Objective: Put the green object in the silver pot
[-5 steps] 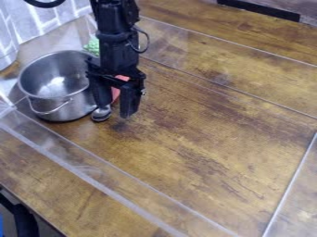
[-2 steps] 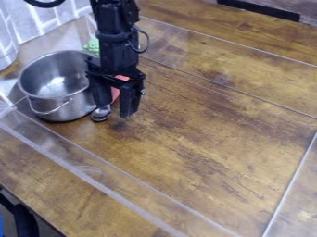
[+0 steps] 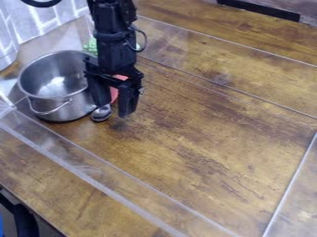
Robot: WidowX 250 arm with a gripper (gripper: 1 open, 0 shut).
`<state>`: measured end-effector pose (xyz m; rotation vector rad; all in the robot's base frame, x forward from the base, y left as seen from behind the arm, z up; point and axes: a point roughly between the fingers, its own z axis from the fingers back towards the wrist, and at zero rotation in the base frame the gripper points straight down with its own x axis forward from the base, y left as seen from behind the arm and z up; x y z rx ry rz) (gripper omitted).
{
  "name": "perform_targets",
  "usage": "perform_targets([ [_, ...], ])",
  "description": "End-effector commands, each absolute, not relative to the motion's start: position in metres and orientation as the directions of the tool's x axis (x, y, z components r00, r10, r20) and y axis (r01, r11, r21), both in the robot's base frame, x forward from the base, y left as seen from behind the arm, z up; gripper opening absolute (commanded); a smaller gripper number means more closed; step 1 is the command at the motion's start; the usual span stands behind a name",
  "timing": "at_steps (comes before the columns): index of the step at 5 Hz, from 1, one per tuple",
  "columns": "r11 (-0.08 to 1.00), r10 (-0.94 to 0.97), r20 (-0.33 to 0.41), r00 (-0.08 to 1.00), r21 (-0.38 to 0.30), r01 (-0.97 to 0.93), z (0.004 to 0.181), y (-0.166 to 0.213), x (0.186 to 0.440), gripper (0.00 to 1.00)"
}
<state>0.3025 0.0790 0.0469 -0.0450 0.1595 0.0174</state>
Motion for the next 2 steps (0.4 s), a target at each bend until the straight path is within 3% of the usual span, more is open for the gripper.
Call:
perform_targets([
  [1,0.999,0.043,-0.078,0.996,-0.020,-0.044,0.0715,0.0913,0.3044,0.00],
  [2,0.999,0.044,-0.077,0.996,-0.019,-0.045,0.0714,0.0921,0.3042,0.00],
])
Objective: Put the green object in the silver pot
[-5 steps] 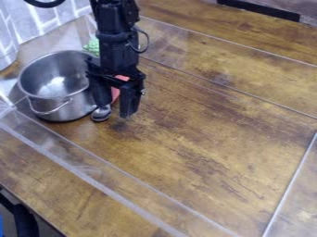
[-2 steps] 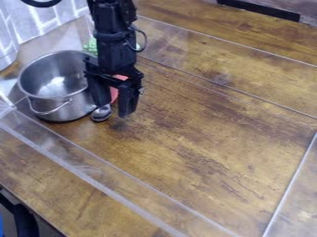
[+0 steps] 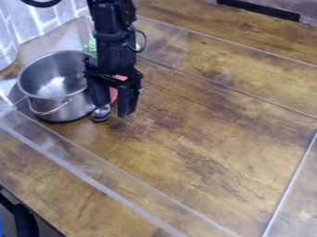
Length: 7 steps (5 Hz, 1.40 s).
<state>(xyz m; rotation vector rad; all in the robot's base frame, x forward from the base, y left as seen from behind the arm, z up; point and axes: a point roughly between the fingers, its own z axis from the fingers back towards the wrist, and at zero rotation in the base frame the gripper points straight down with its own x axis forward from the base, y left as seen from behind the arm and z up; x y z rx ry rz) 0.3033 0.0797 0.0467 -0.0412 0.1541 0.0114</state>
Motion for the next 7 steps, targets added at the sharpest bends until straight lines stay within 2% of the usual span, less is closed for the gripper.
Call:
perform_targets([
  [1,0.998,0.050,-0.036,0.998,-0.037,-0.051,0.089,0.100,0.308,1.00],
  [3,0.995,0.064,0.079,0.995,-0.077,-0.058,0.139,0.122,0.321,1.00],
  [4,0.996,0.029,0.103,0.994,-0.086,-0.020,0.151,0.133,0.335,0.00],
  [5,0.997,0.018,0.101,0.995,-0.078,-0.010,0.139,0.134,0.341,1.00],
  [7,0.997,-0.024,0.074,0.997,-0.076,0.030,0.115,0.135,0.350,1.00],
])
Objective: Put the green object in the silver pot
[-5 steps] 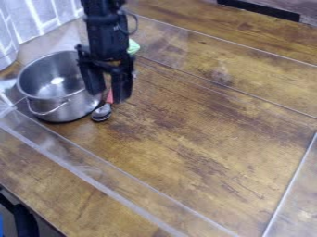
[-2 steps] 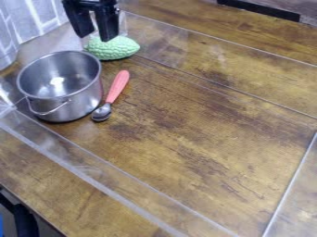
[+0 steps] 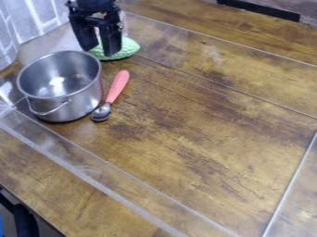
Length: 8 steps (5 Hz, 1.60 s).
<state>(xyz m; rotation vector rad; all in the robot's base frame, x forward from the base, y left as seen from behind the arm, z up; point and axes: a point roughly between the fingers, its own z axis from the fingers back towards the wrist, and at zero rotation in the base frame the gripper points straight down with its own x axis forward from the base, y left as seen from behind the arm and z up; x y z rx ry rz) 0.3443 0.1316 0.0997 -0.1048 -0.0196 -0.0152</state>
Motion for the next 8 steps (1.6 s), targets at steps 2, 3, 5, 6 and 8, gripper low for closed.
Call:
perform_targets([
  [2,0.997,-0.023,0.059,0.998,-0.071,0.027,0.099,0.136,0.355,0.00],
  [3,0.997,-0.019,0.057,0.998,-0.071,0.023,0.097,0.138,0.357,0.00],
  [5,0.997,-0.011,0.053,0.999,-0.072,0.014,0.093,0.143,0.359,0.00],
  [6,0.997,-0.007,0.050,0.999,-0.071,0.010,0.091,0.144,0.360,0.00],
  [8,0.998,-0.001,0.037,0.999,-0.064,0.003,0.084,0.147,0.361,0.00],
])
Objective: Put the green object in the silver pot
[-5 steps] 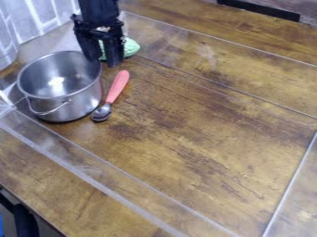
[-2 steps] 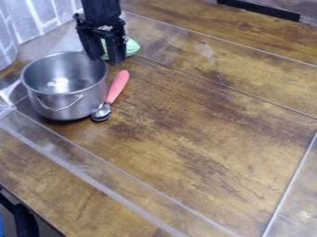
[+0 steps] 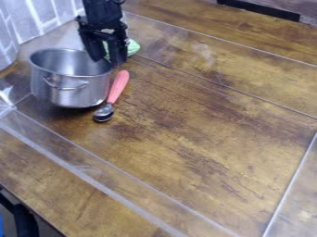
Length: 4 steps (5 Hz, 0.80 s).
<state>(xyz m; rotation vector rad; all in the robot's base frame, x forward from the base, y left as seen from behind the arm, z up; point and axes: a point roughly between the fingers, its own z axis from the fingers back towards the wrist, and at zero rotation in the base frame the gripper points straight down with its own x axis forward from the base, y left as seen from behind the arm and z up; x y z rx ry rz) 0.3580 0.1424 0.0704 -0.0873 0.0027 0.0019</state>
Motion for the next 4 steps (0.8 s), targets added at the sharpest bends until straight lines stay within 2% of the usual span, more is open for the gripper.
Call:
perform_targets([
  [1,0.998,0.003,0.031,1.000,-0.062,-0.001,0.0805,0.1481,0.3614,0.00],
  [4,0.998,0.013,0.014,1.000,-0.055,-0.012,0.0718,0.1506,0.3617,0.00],
])
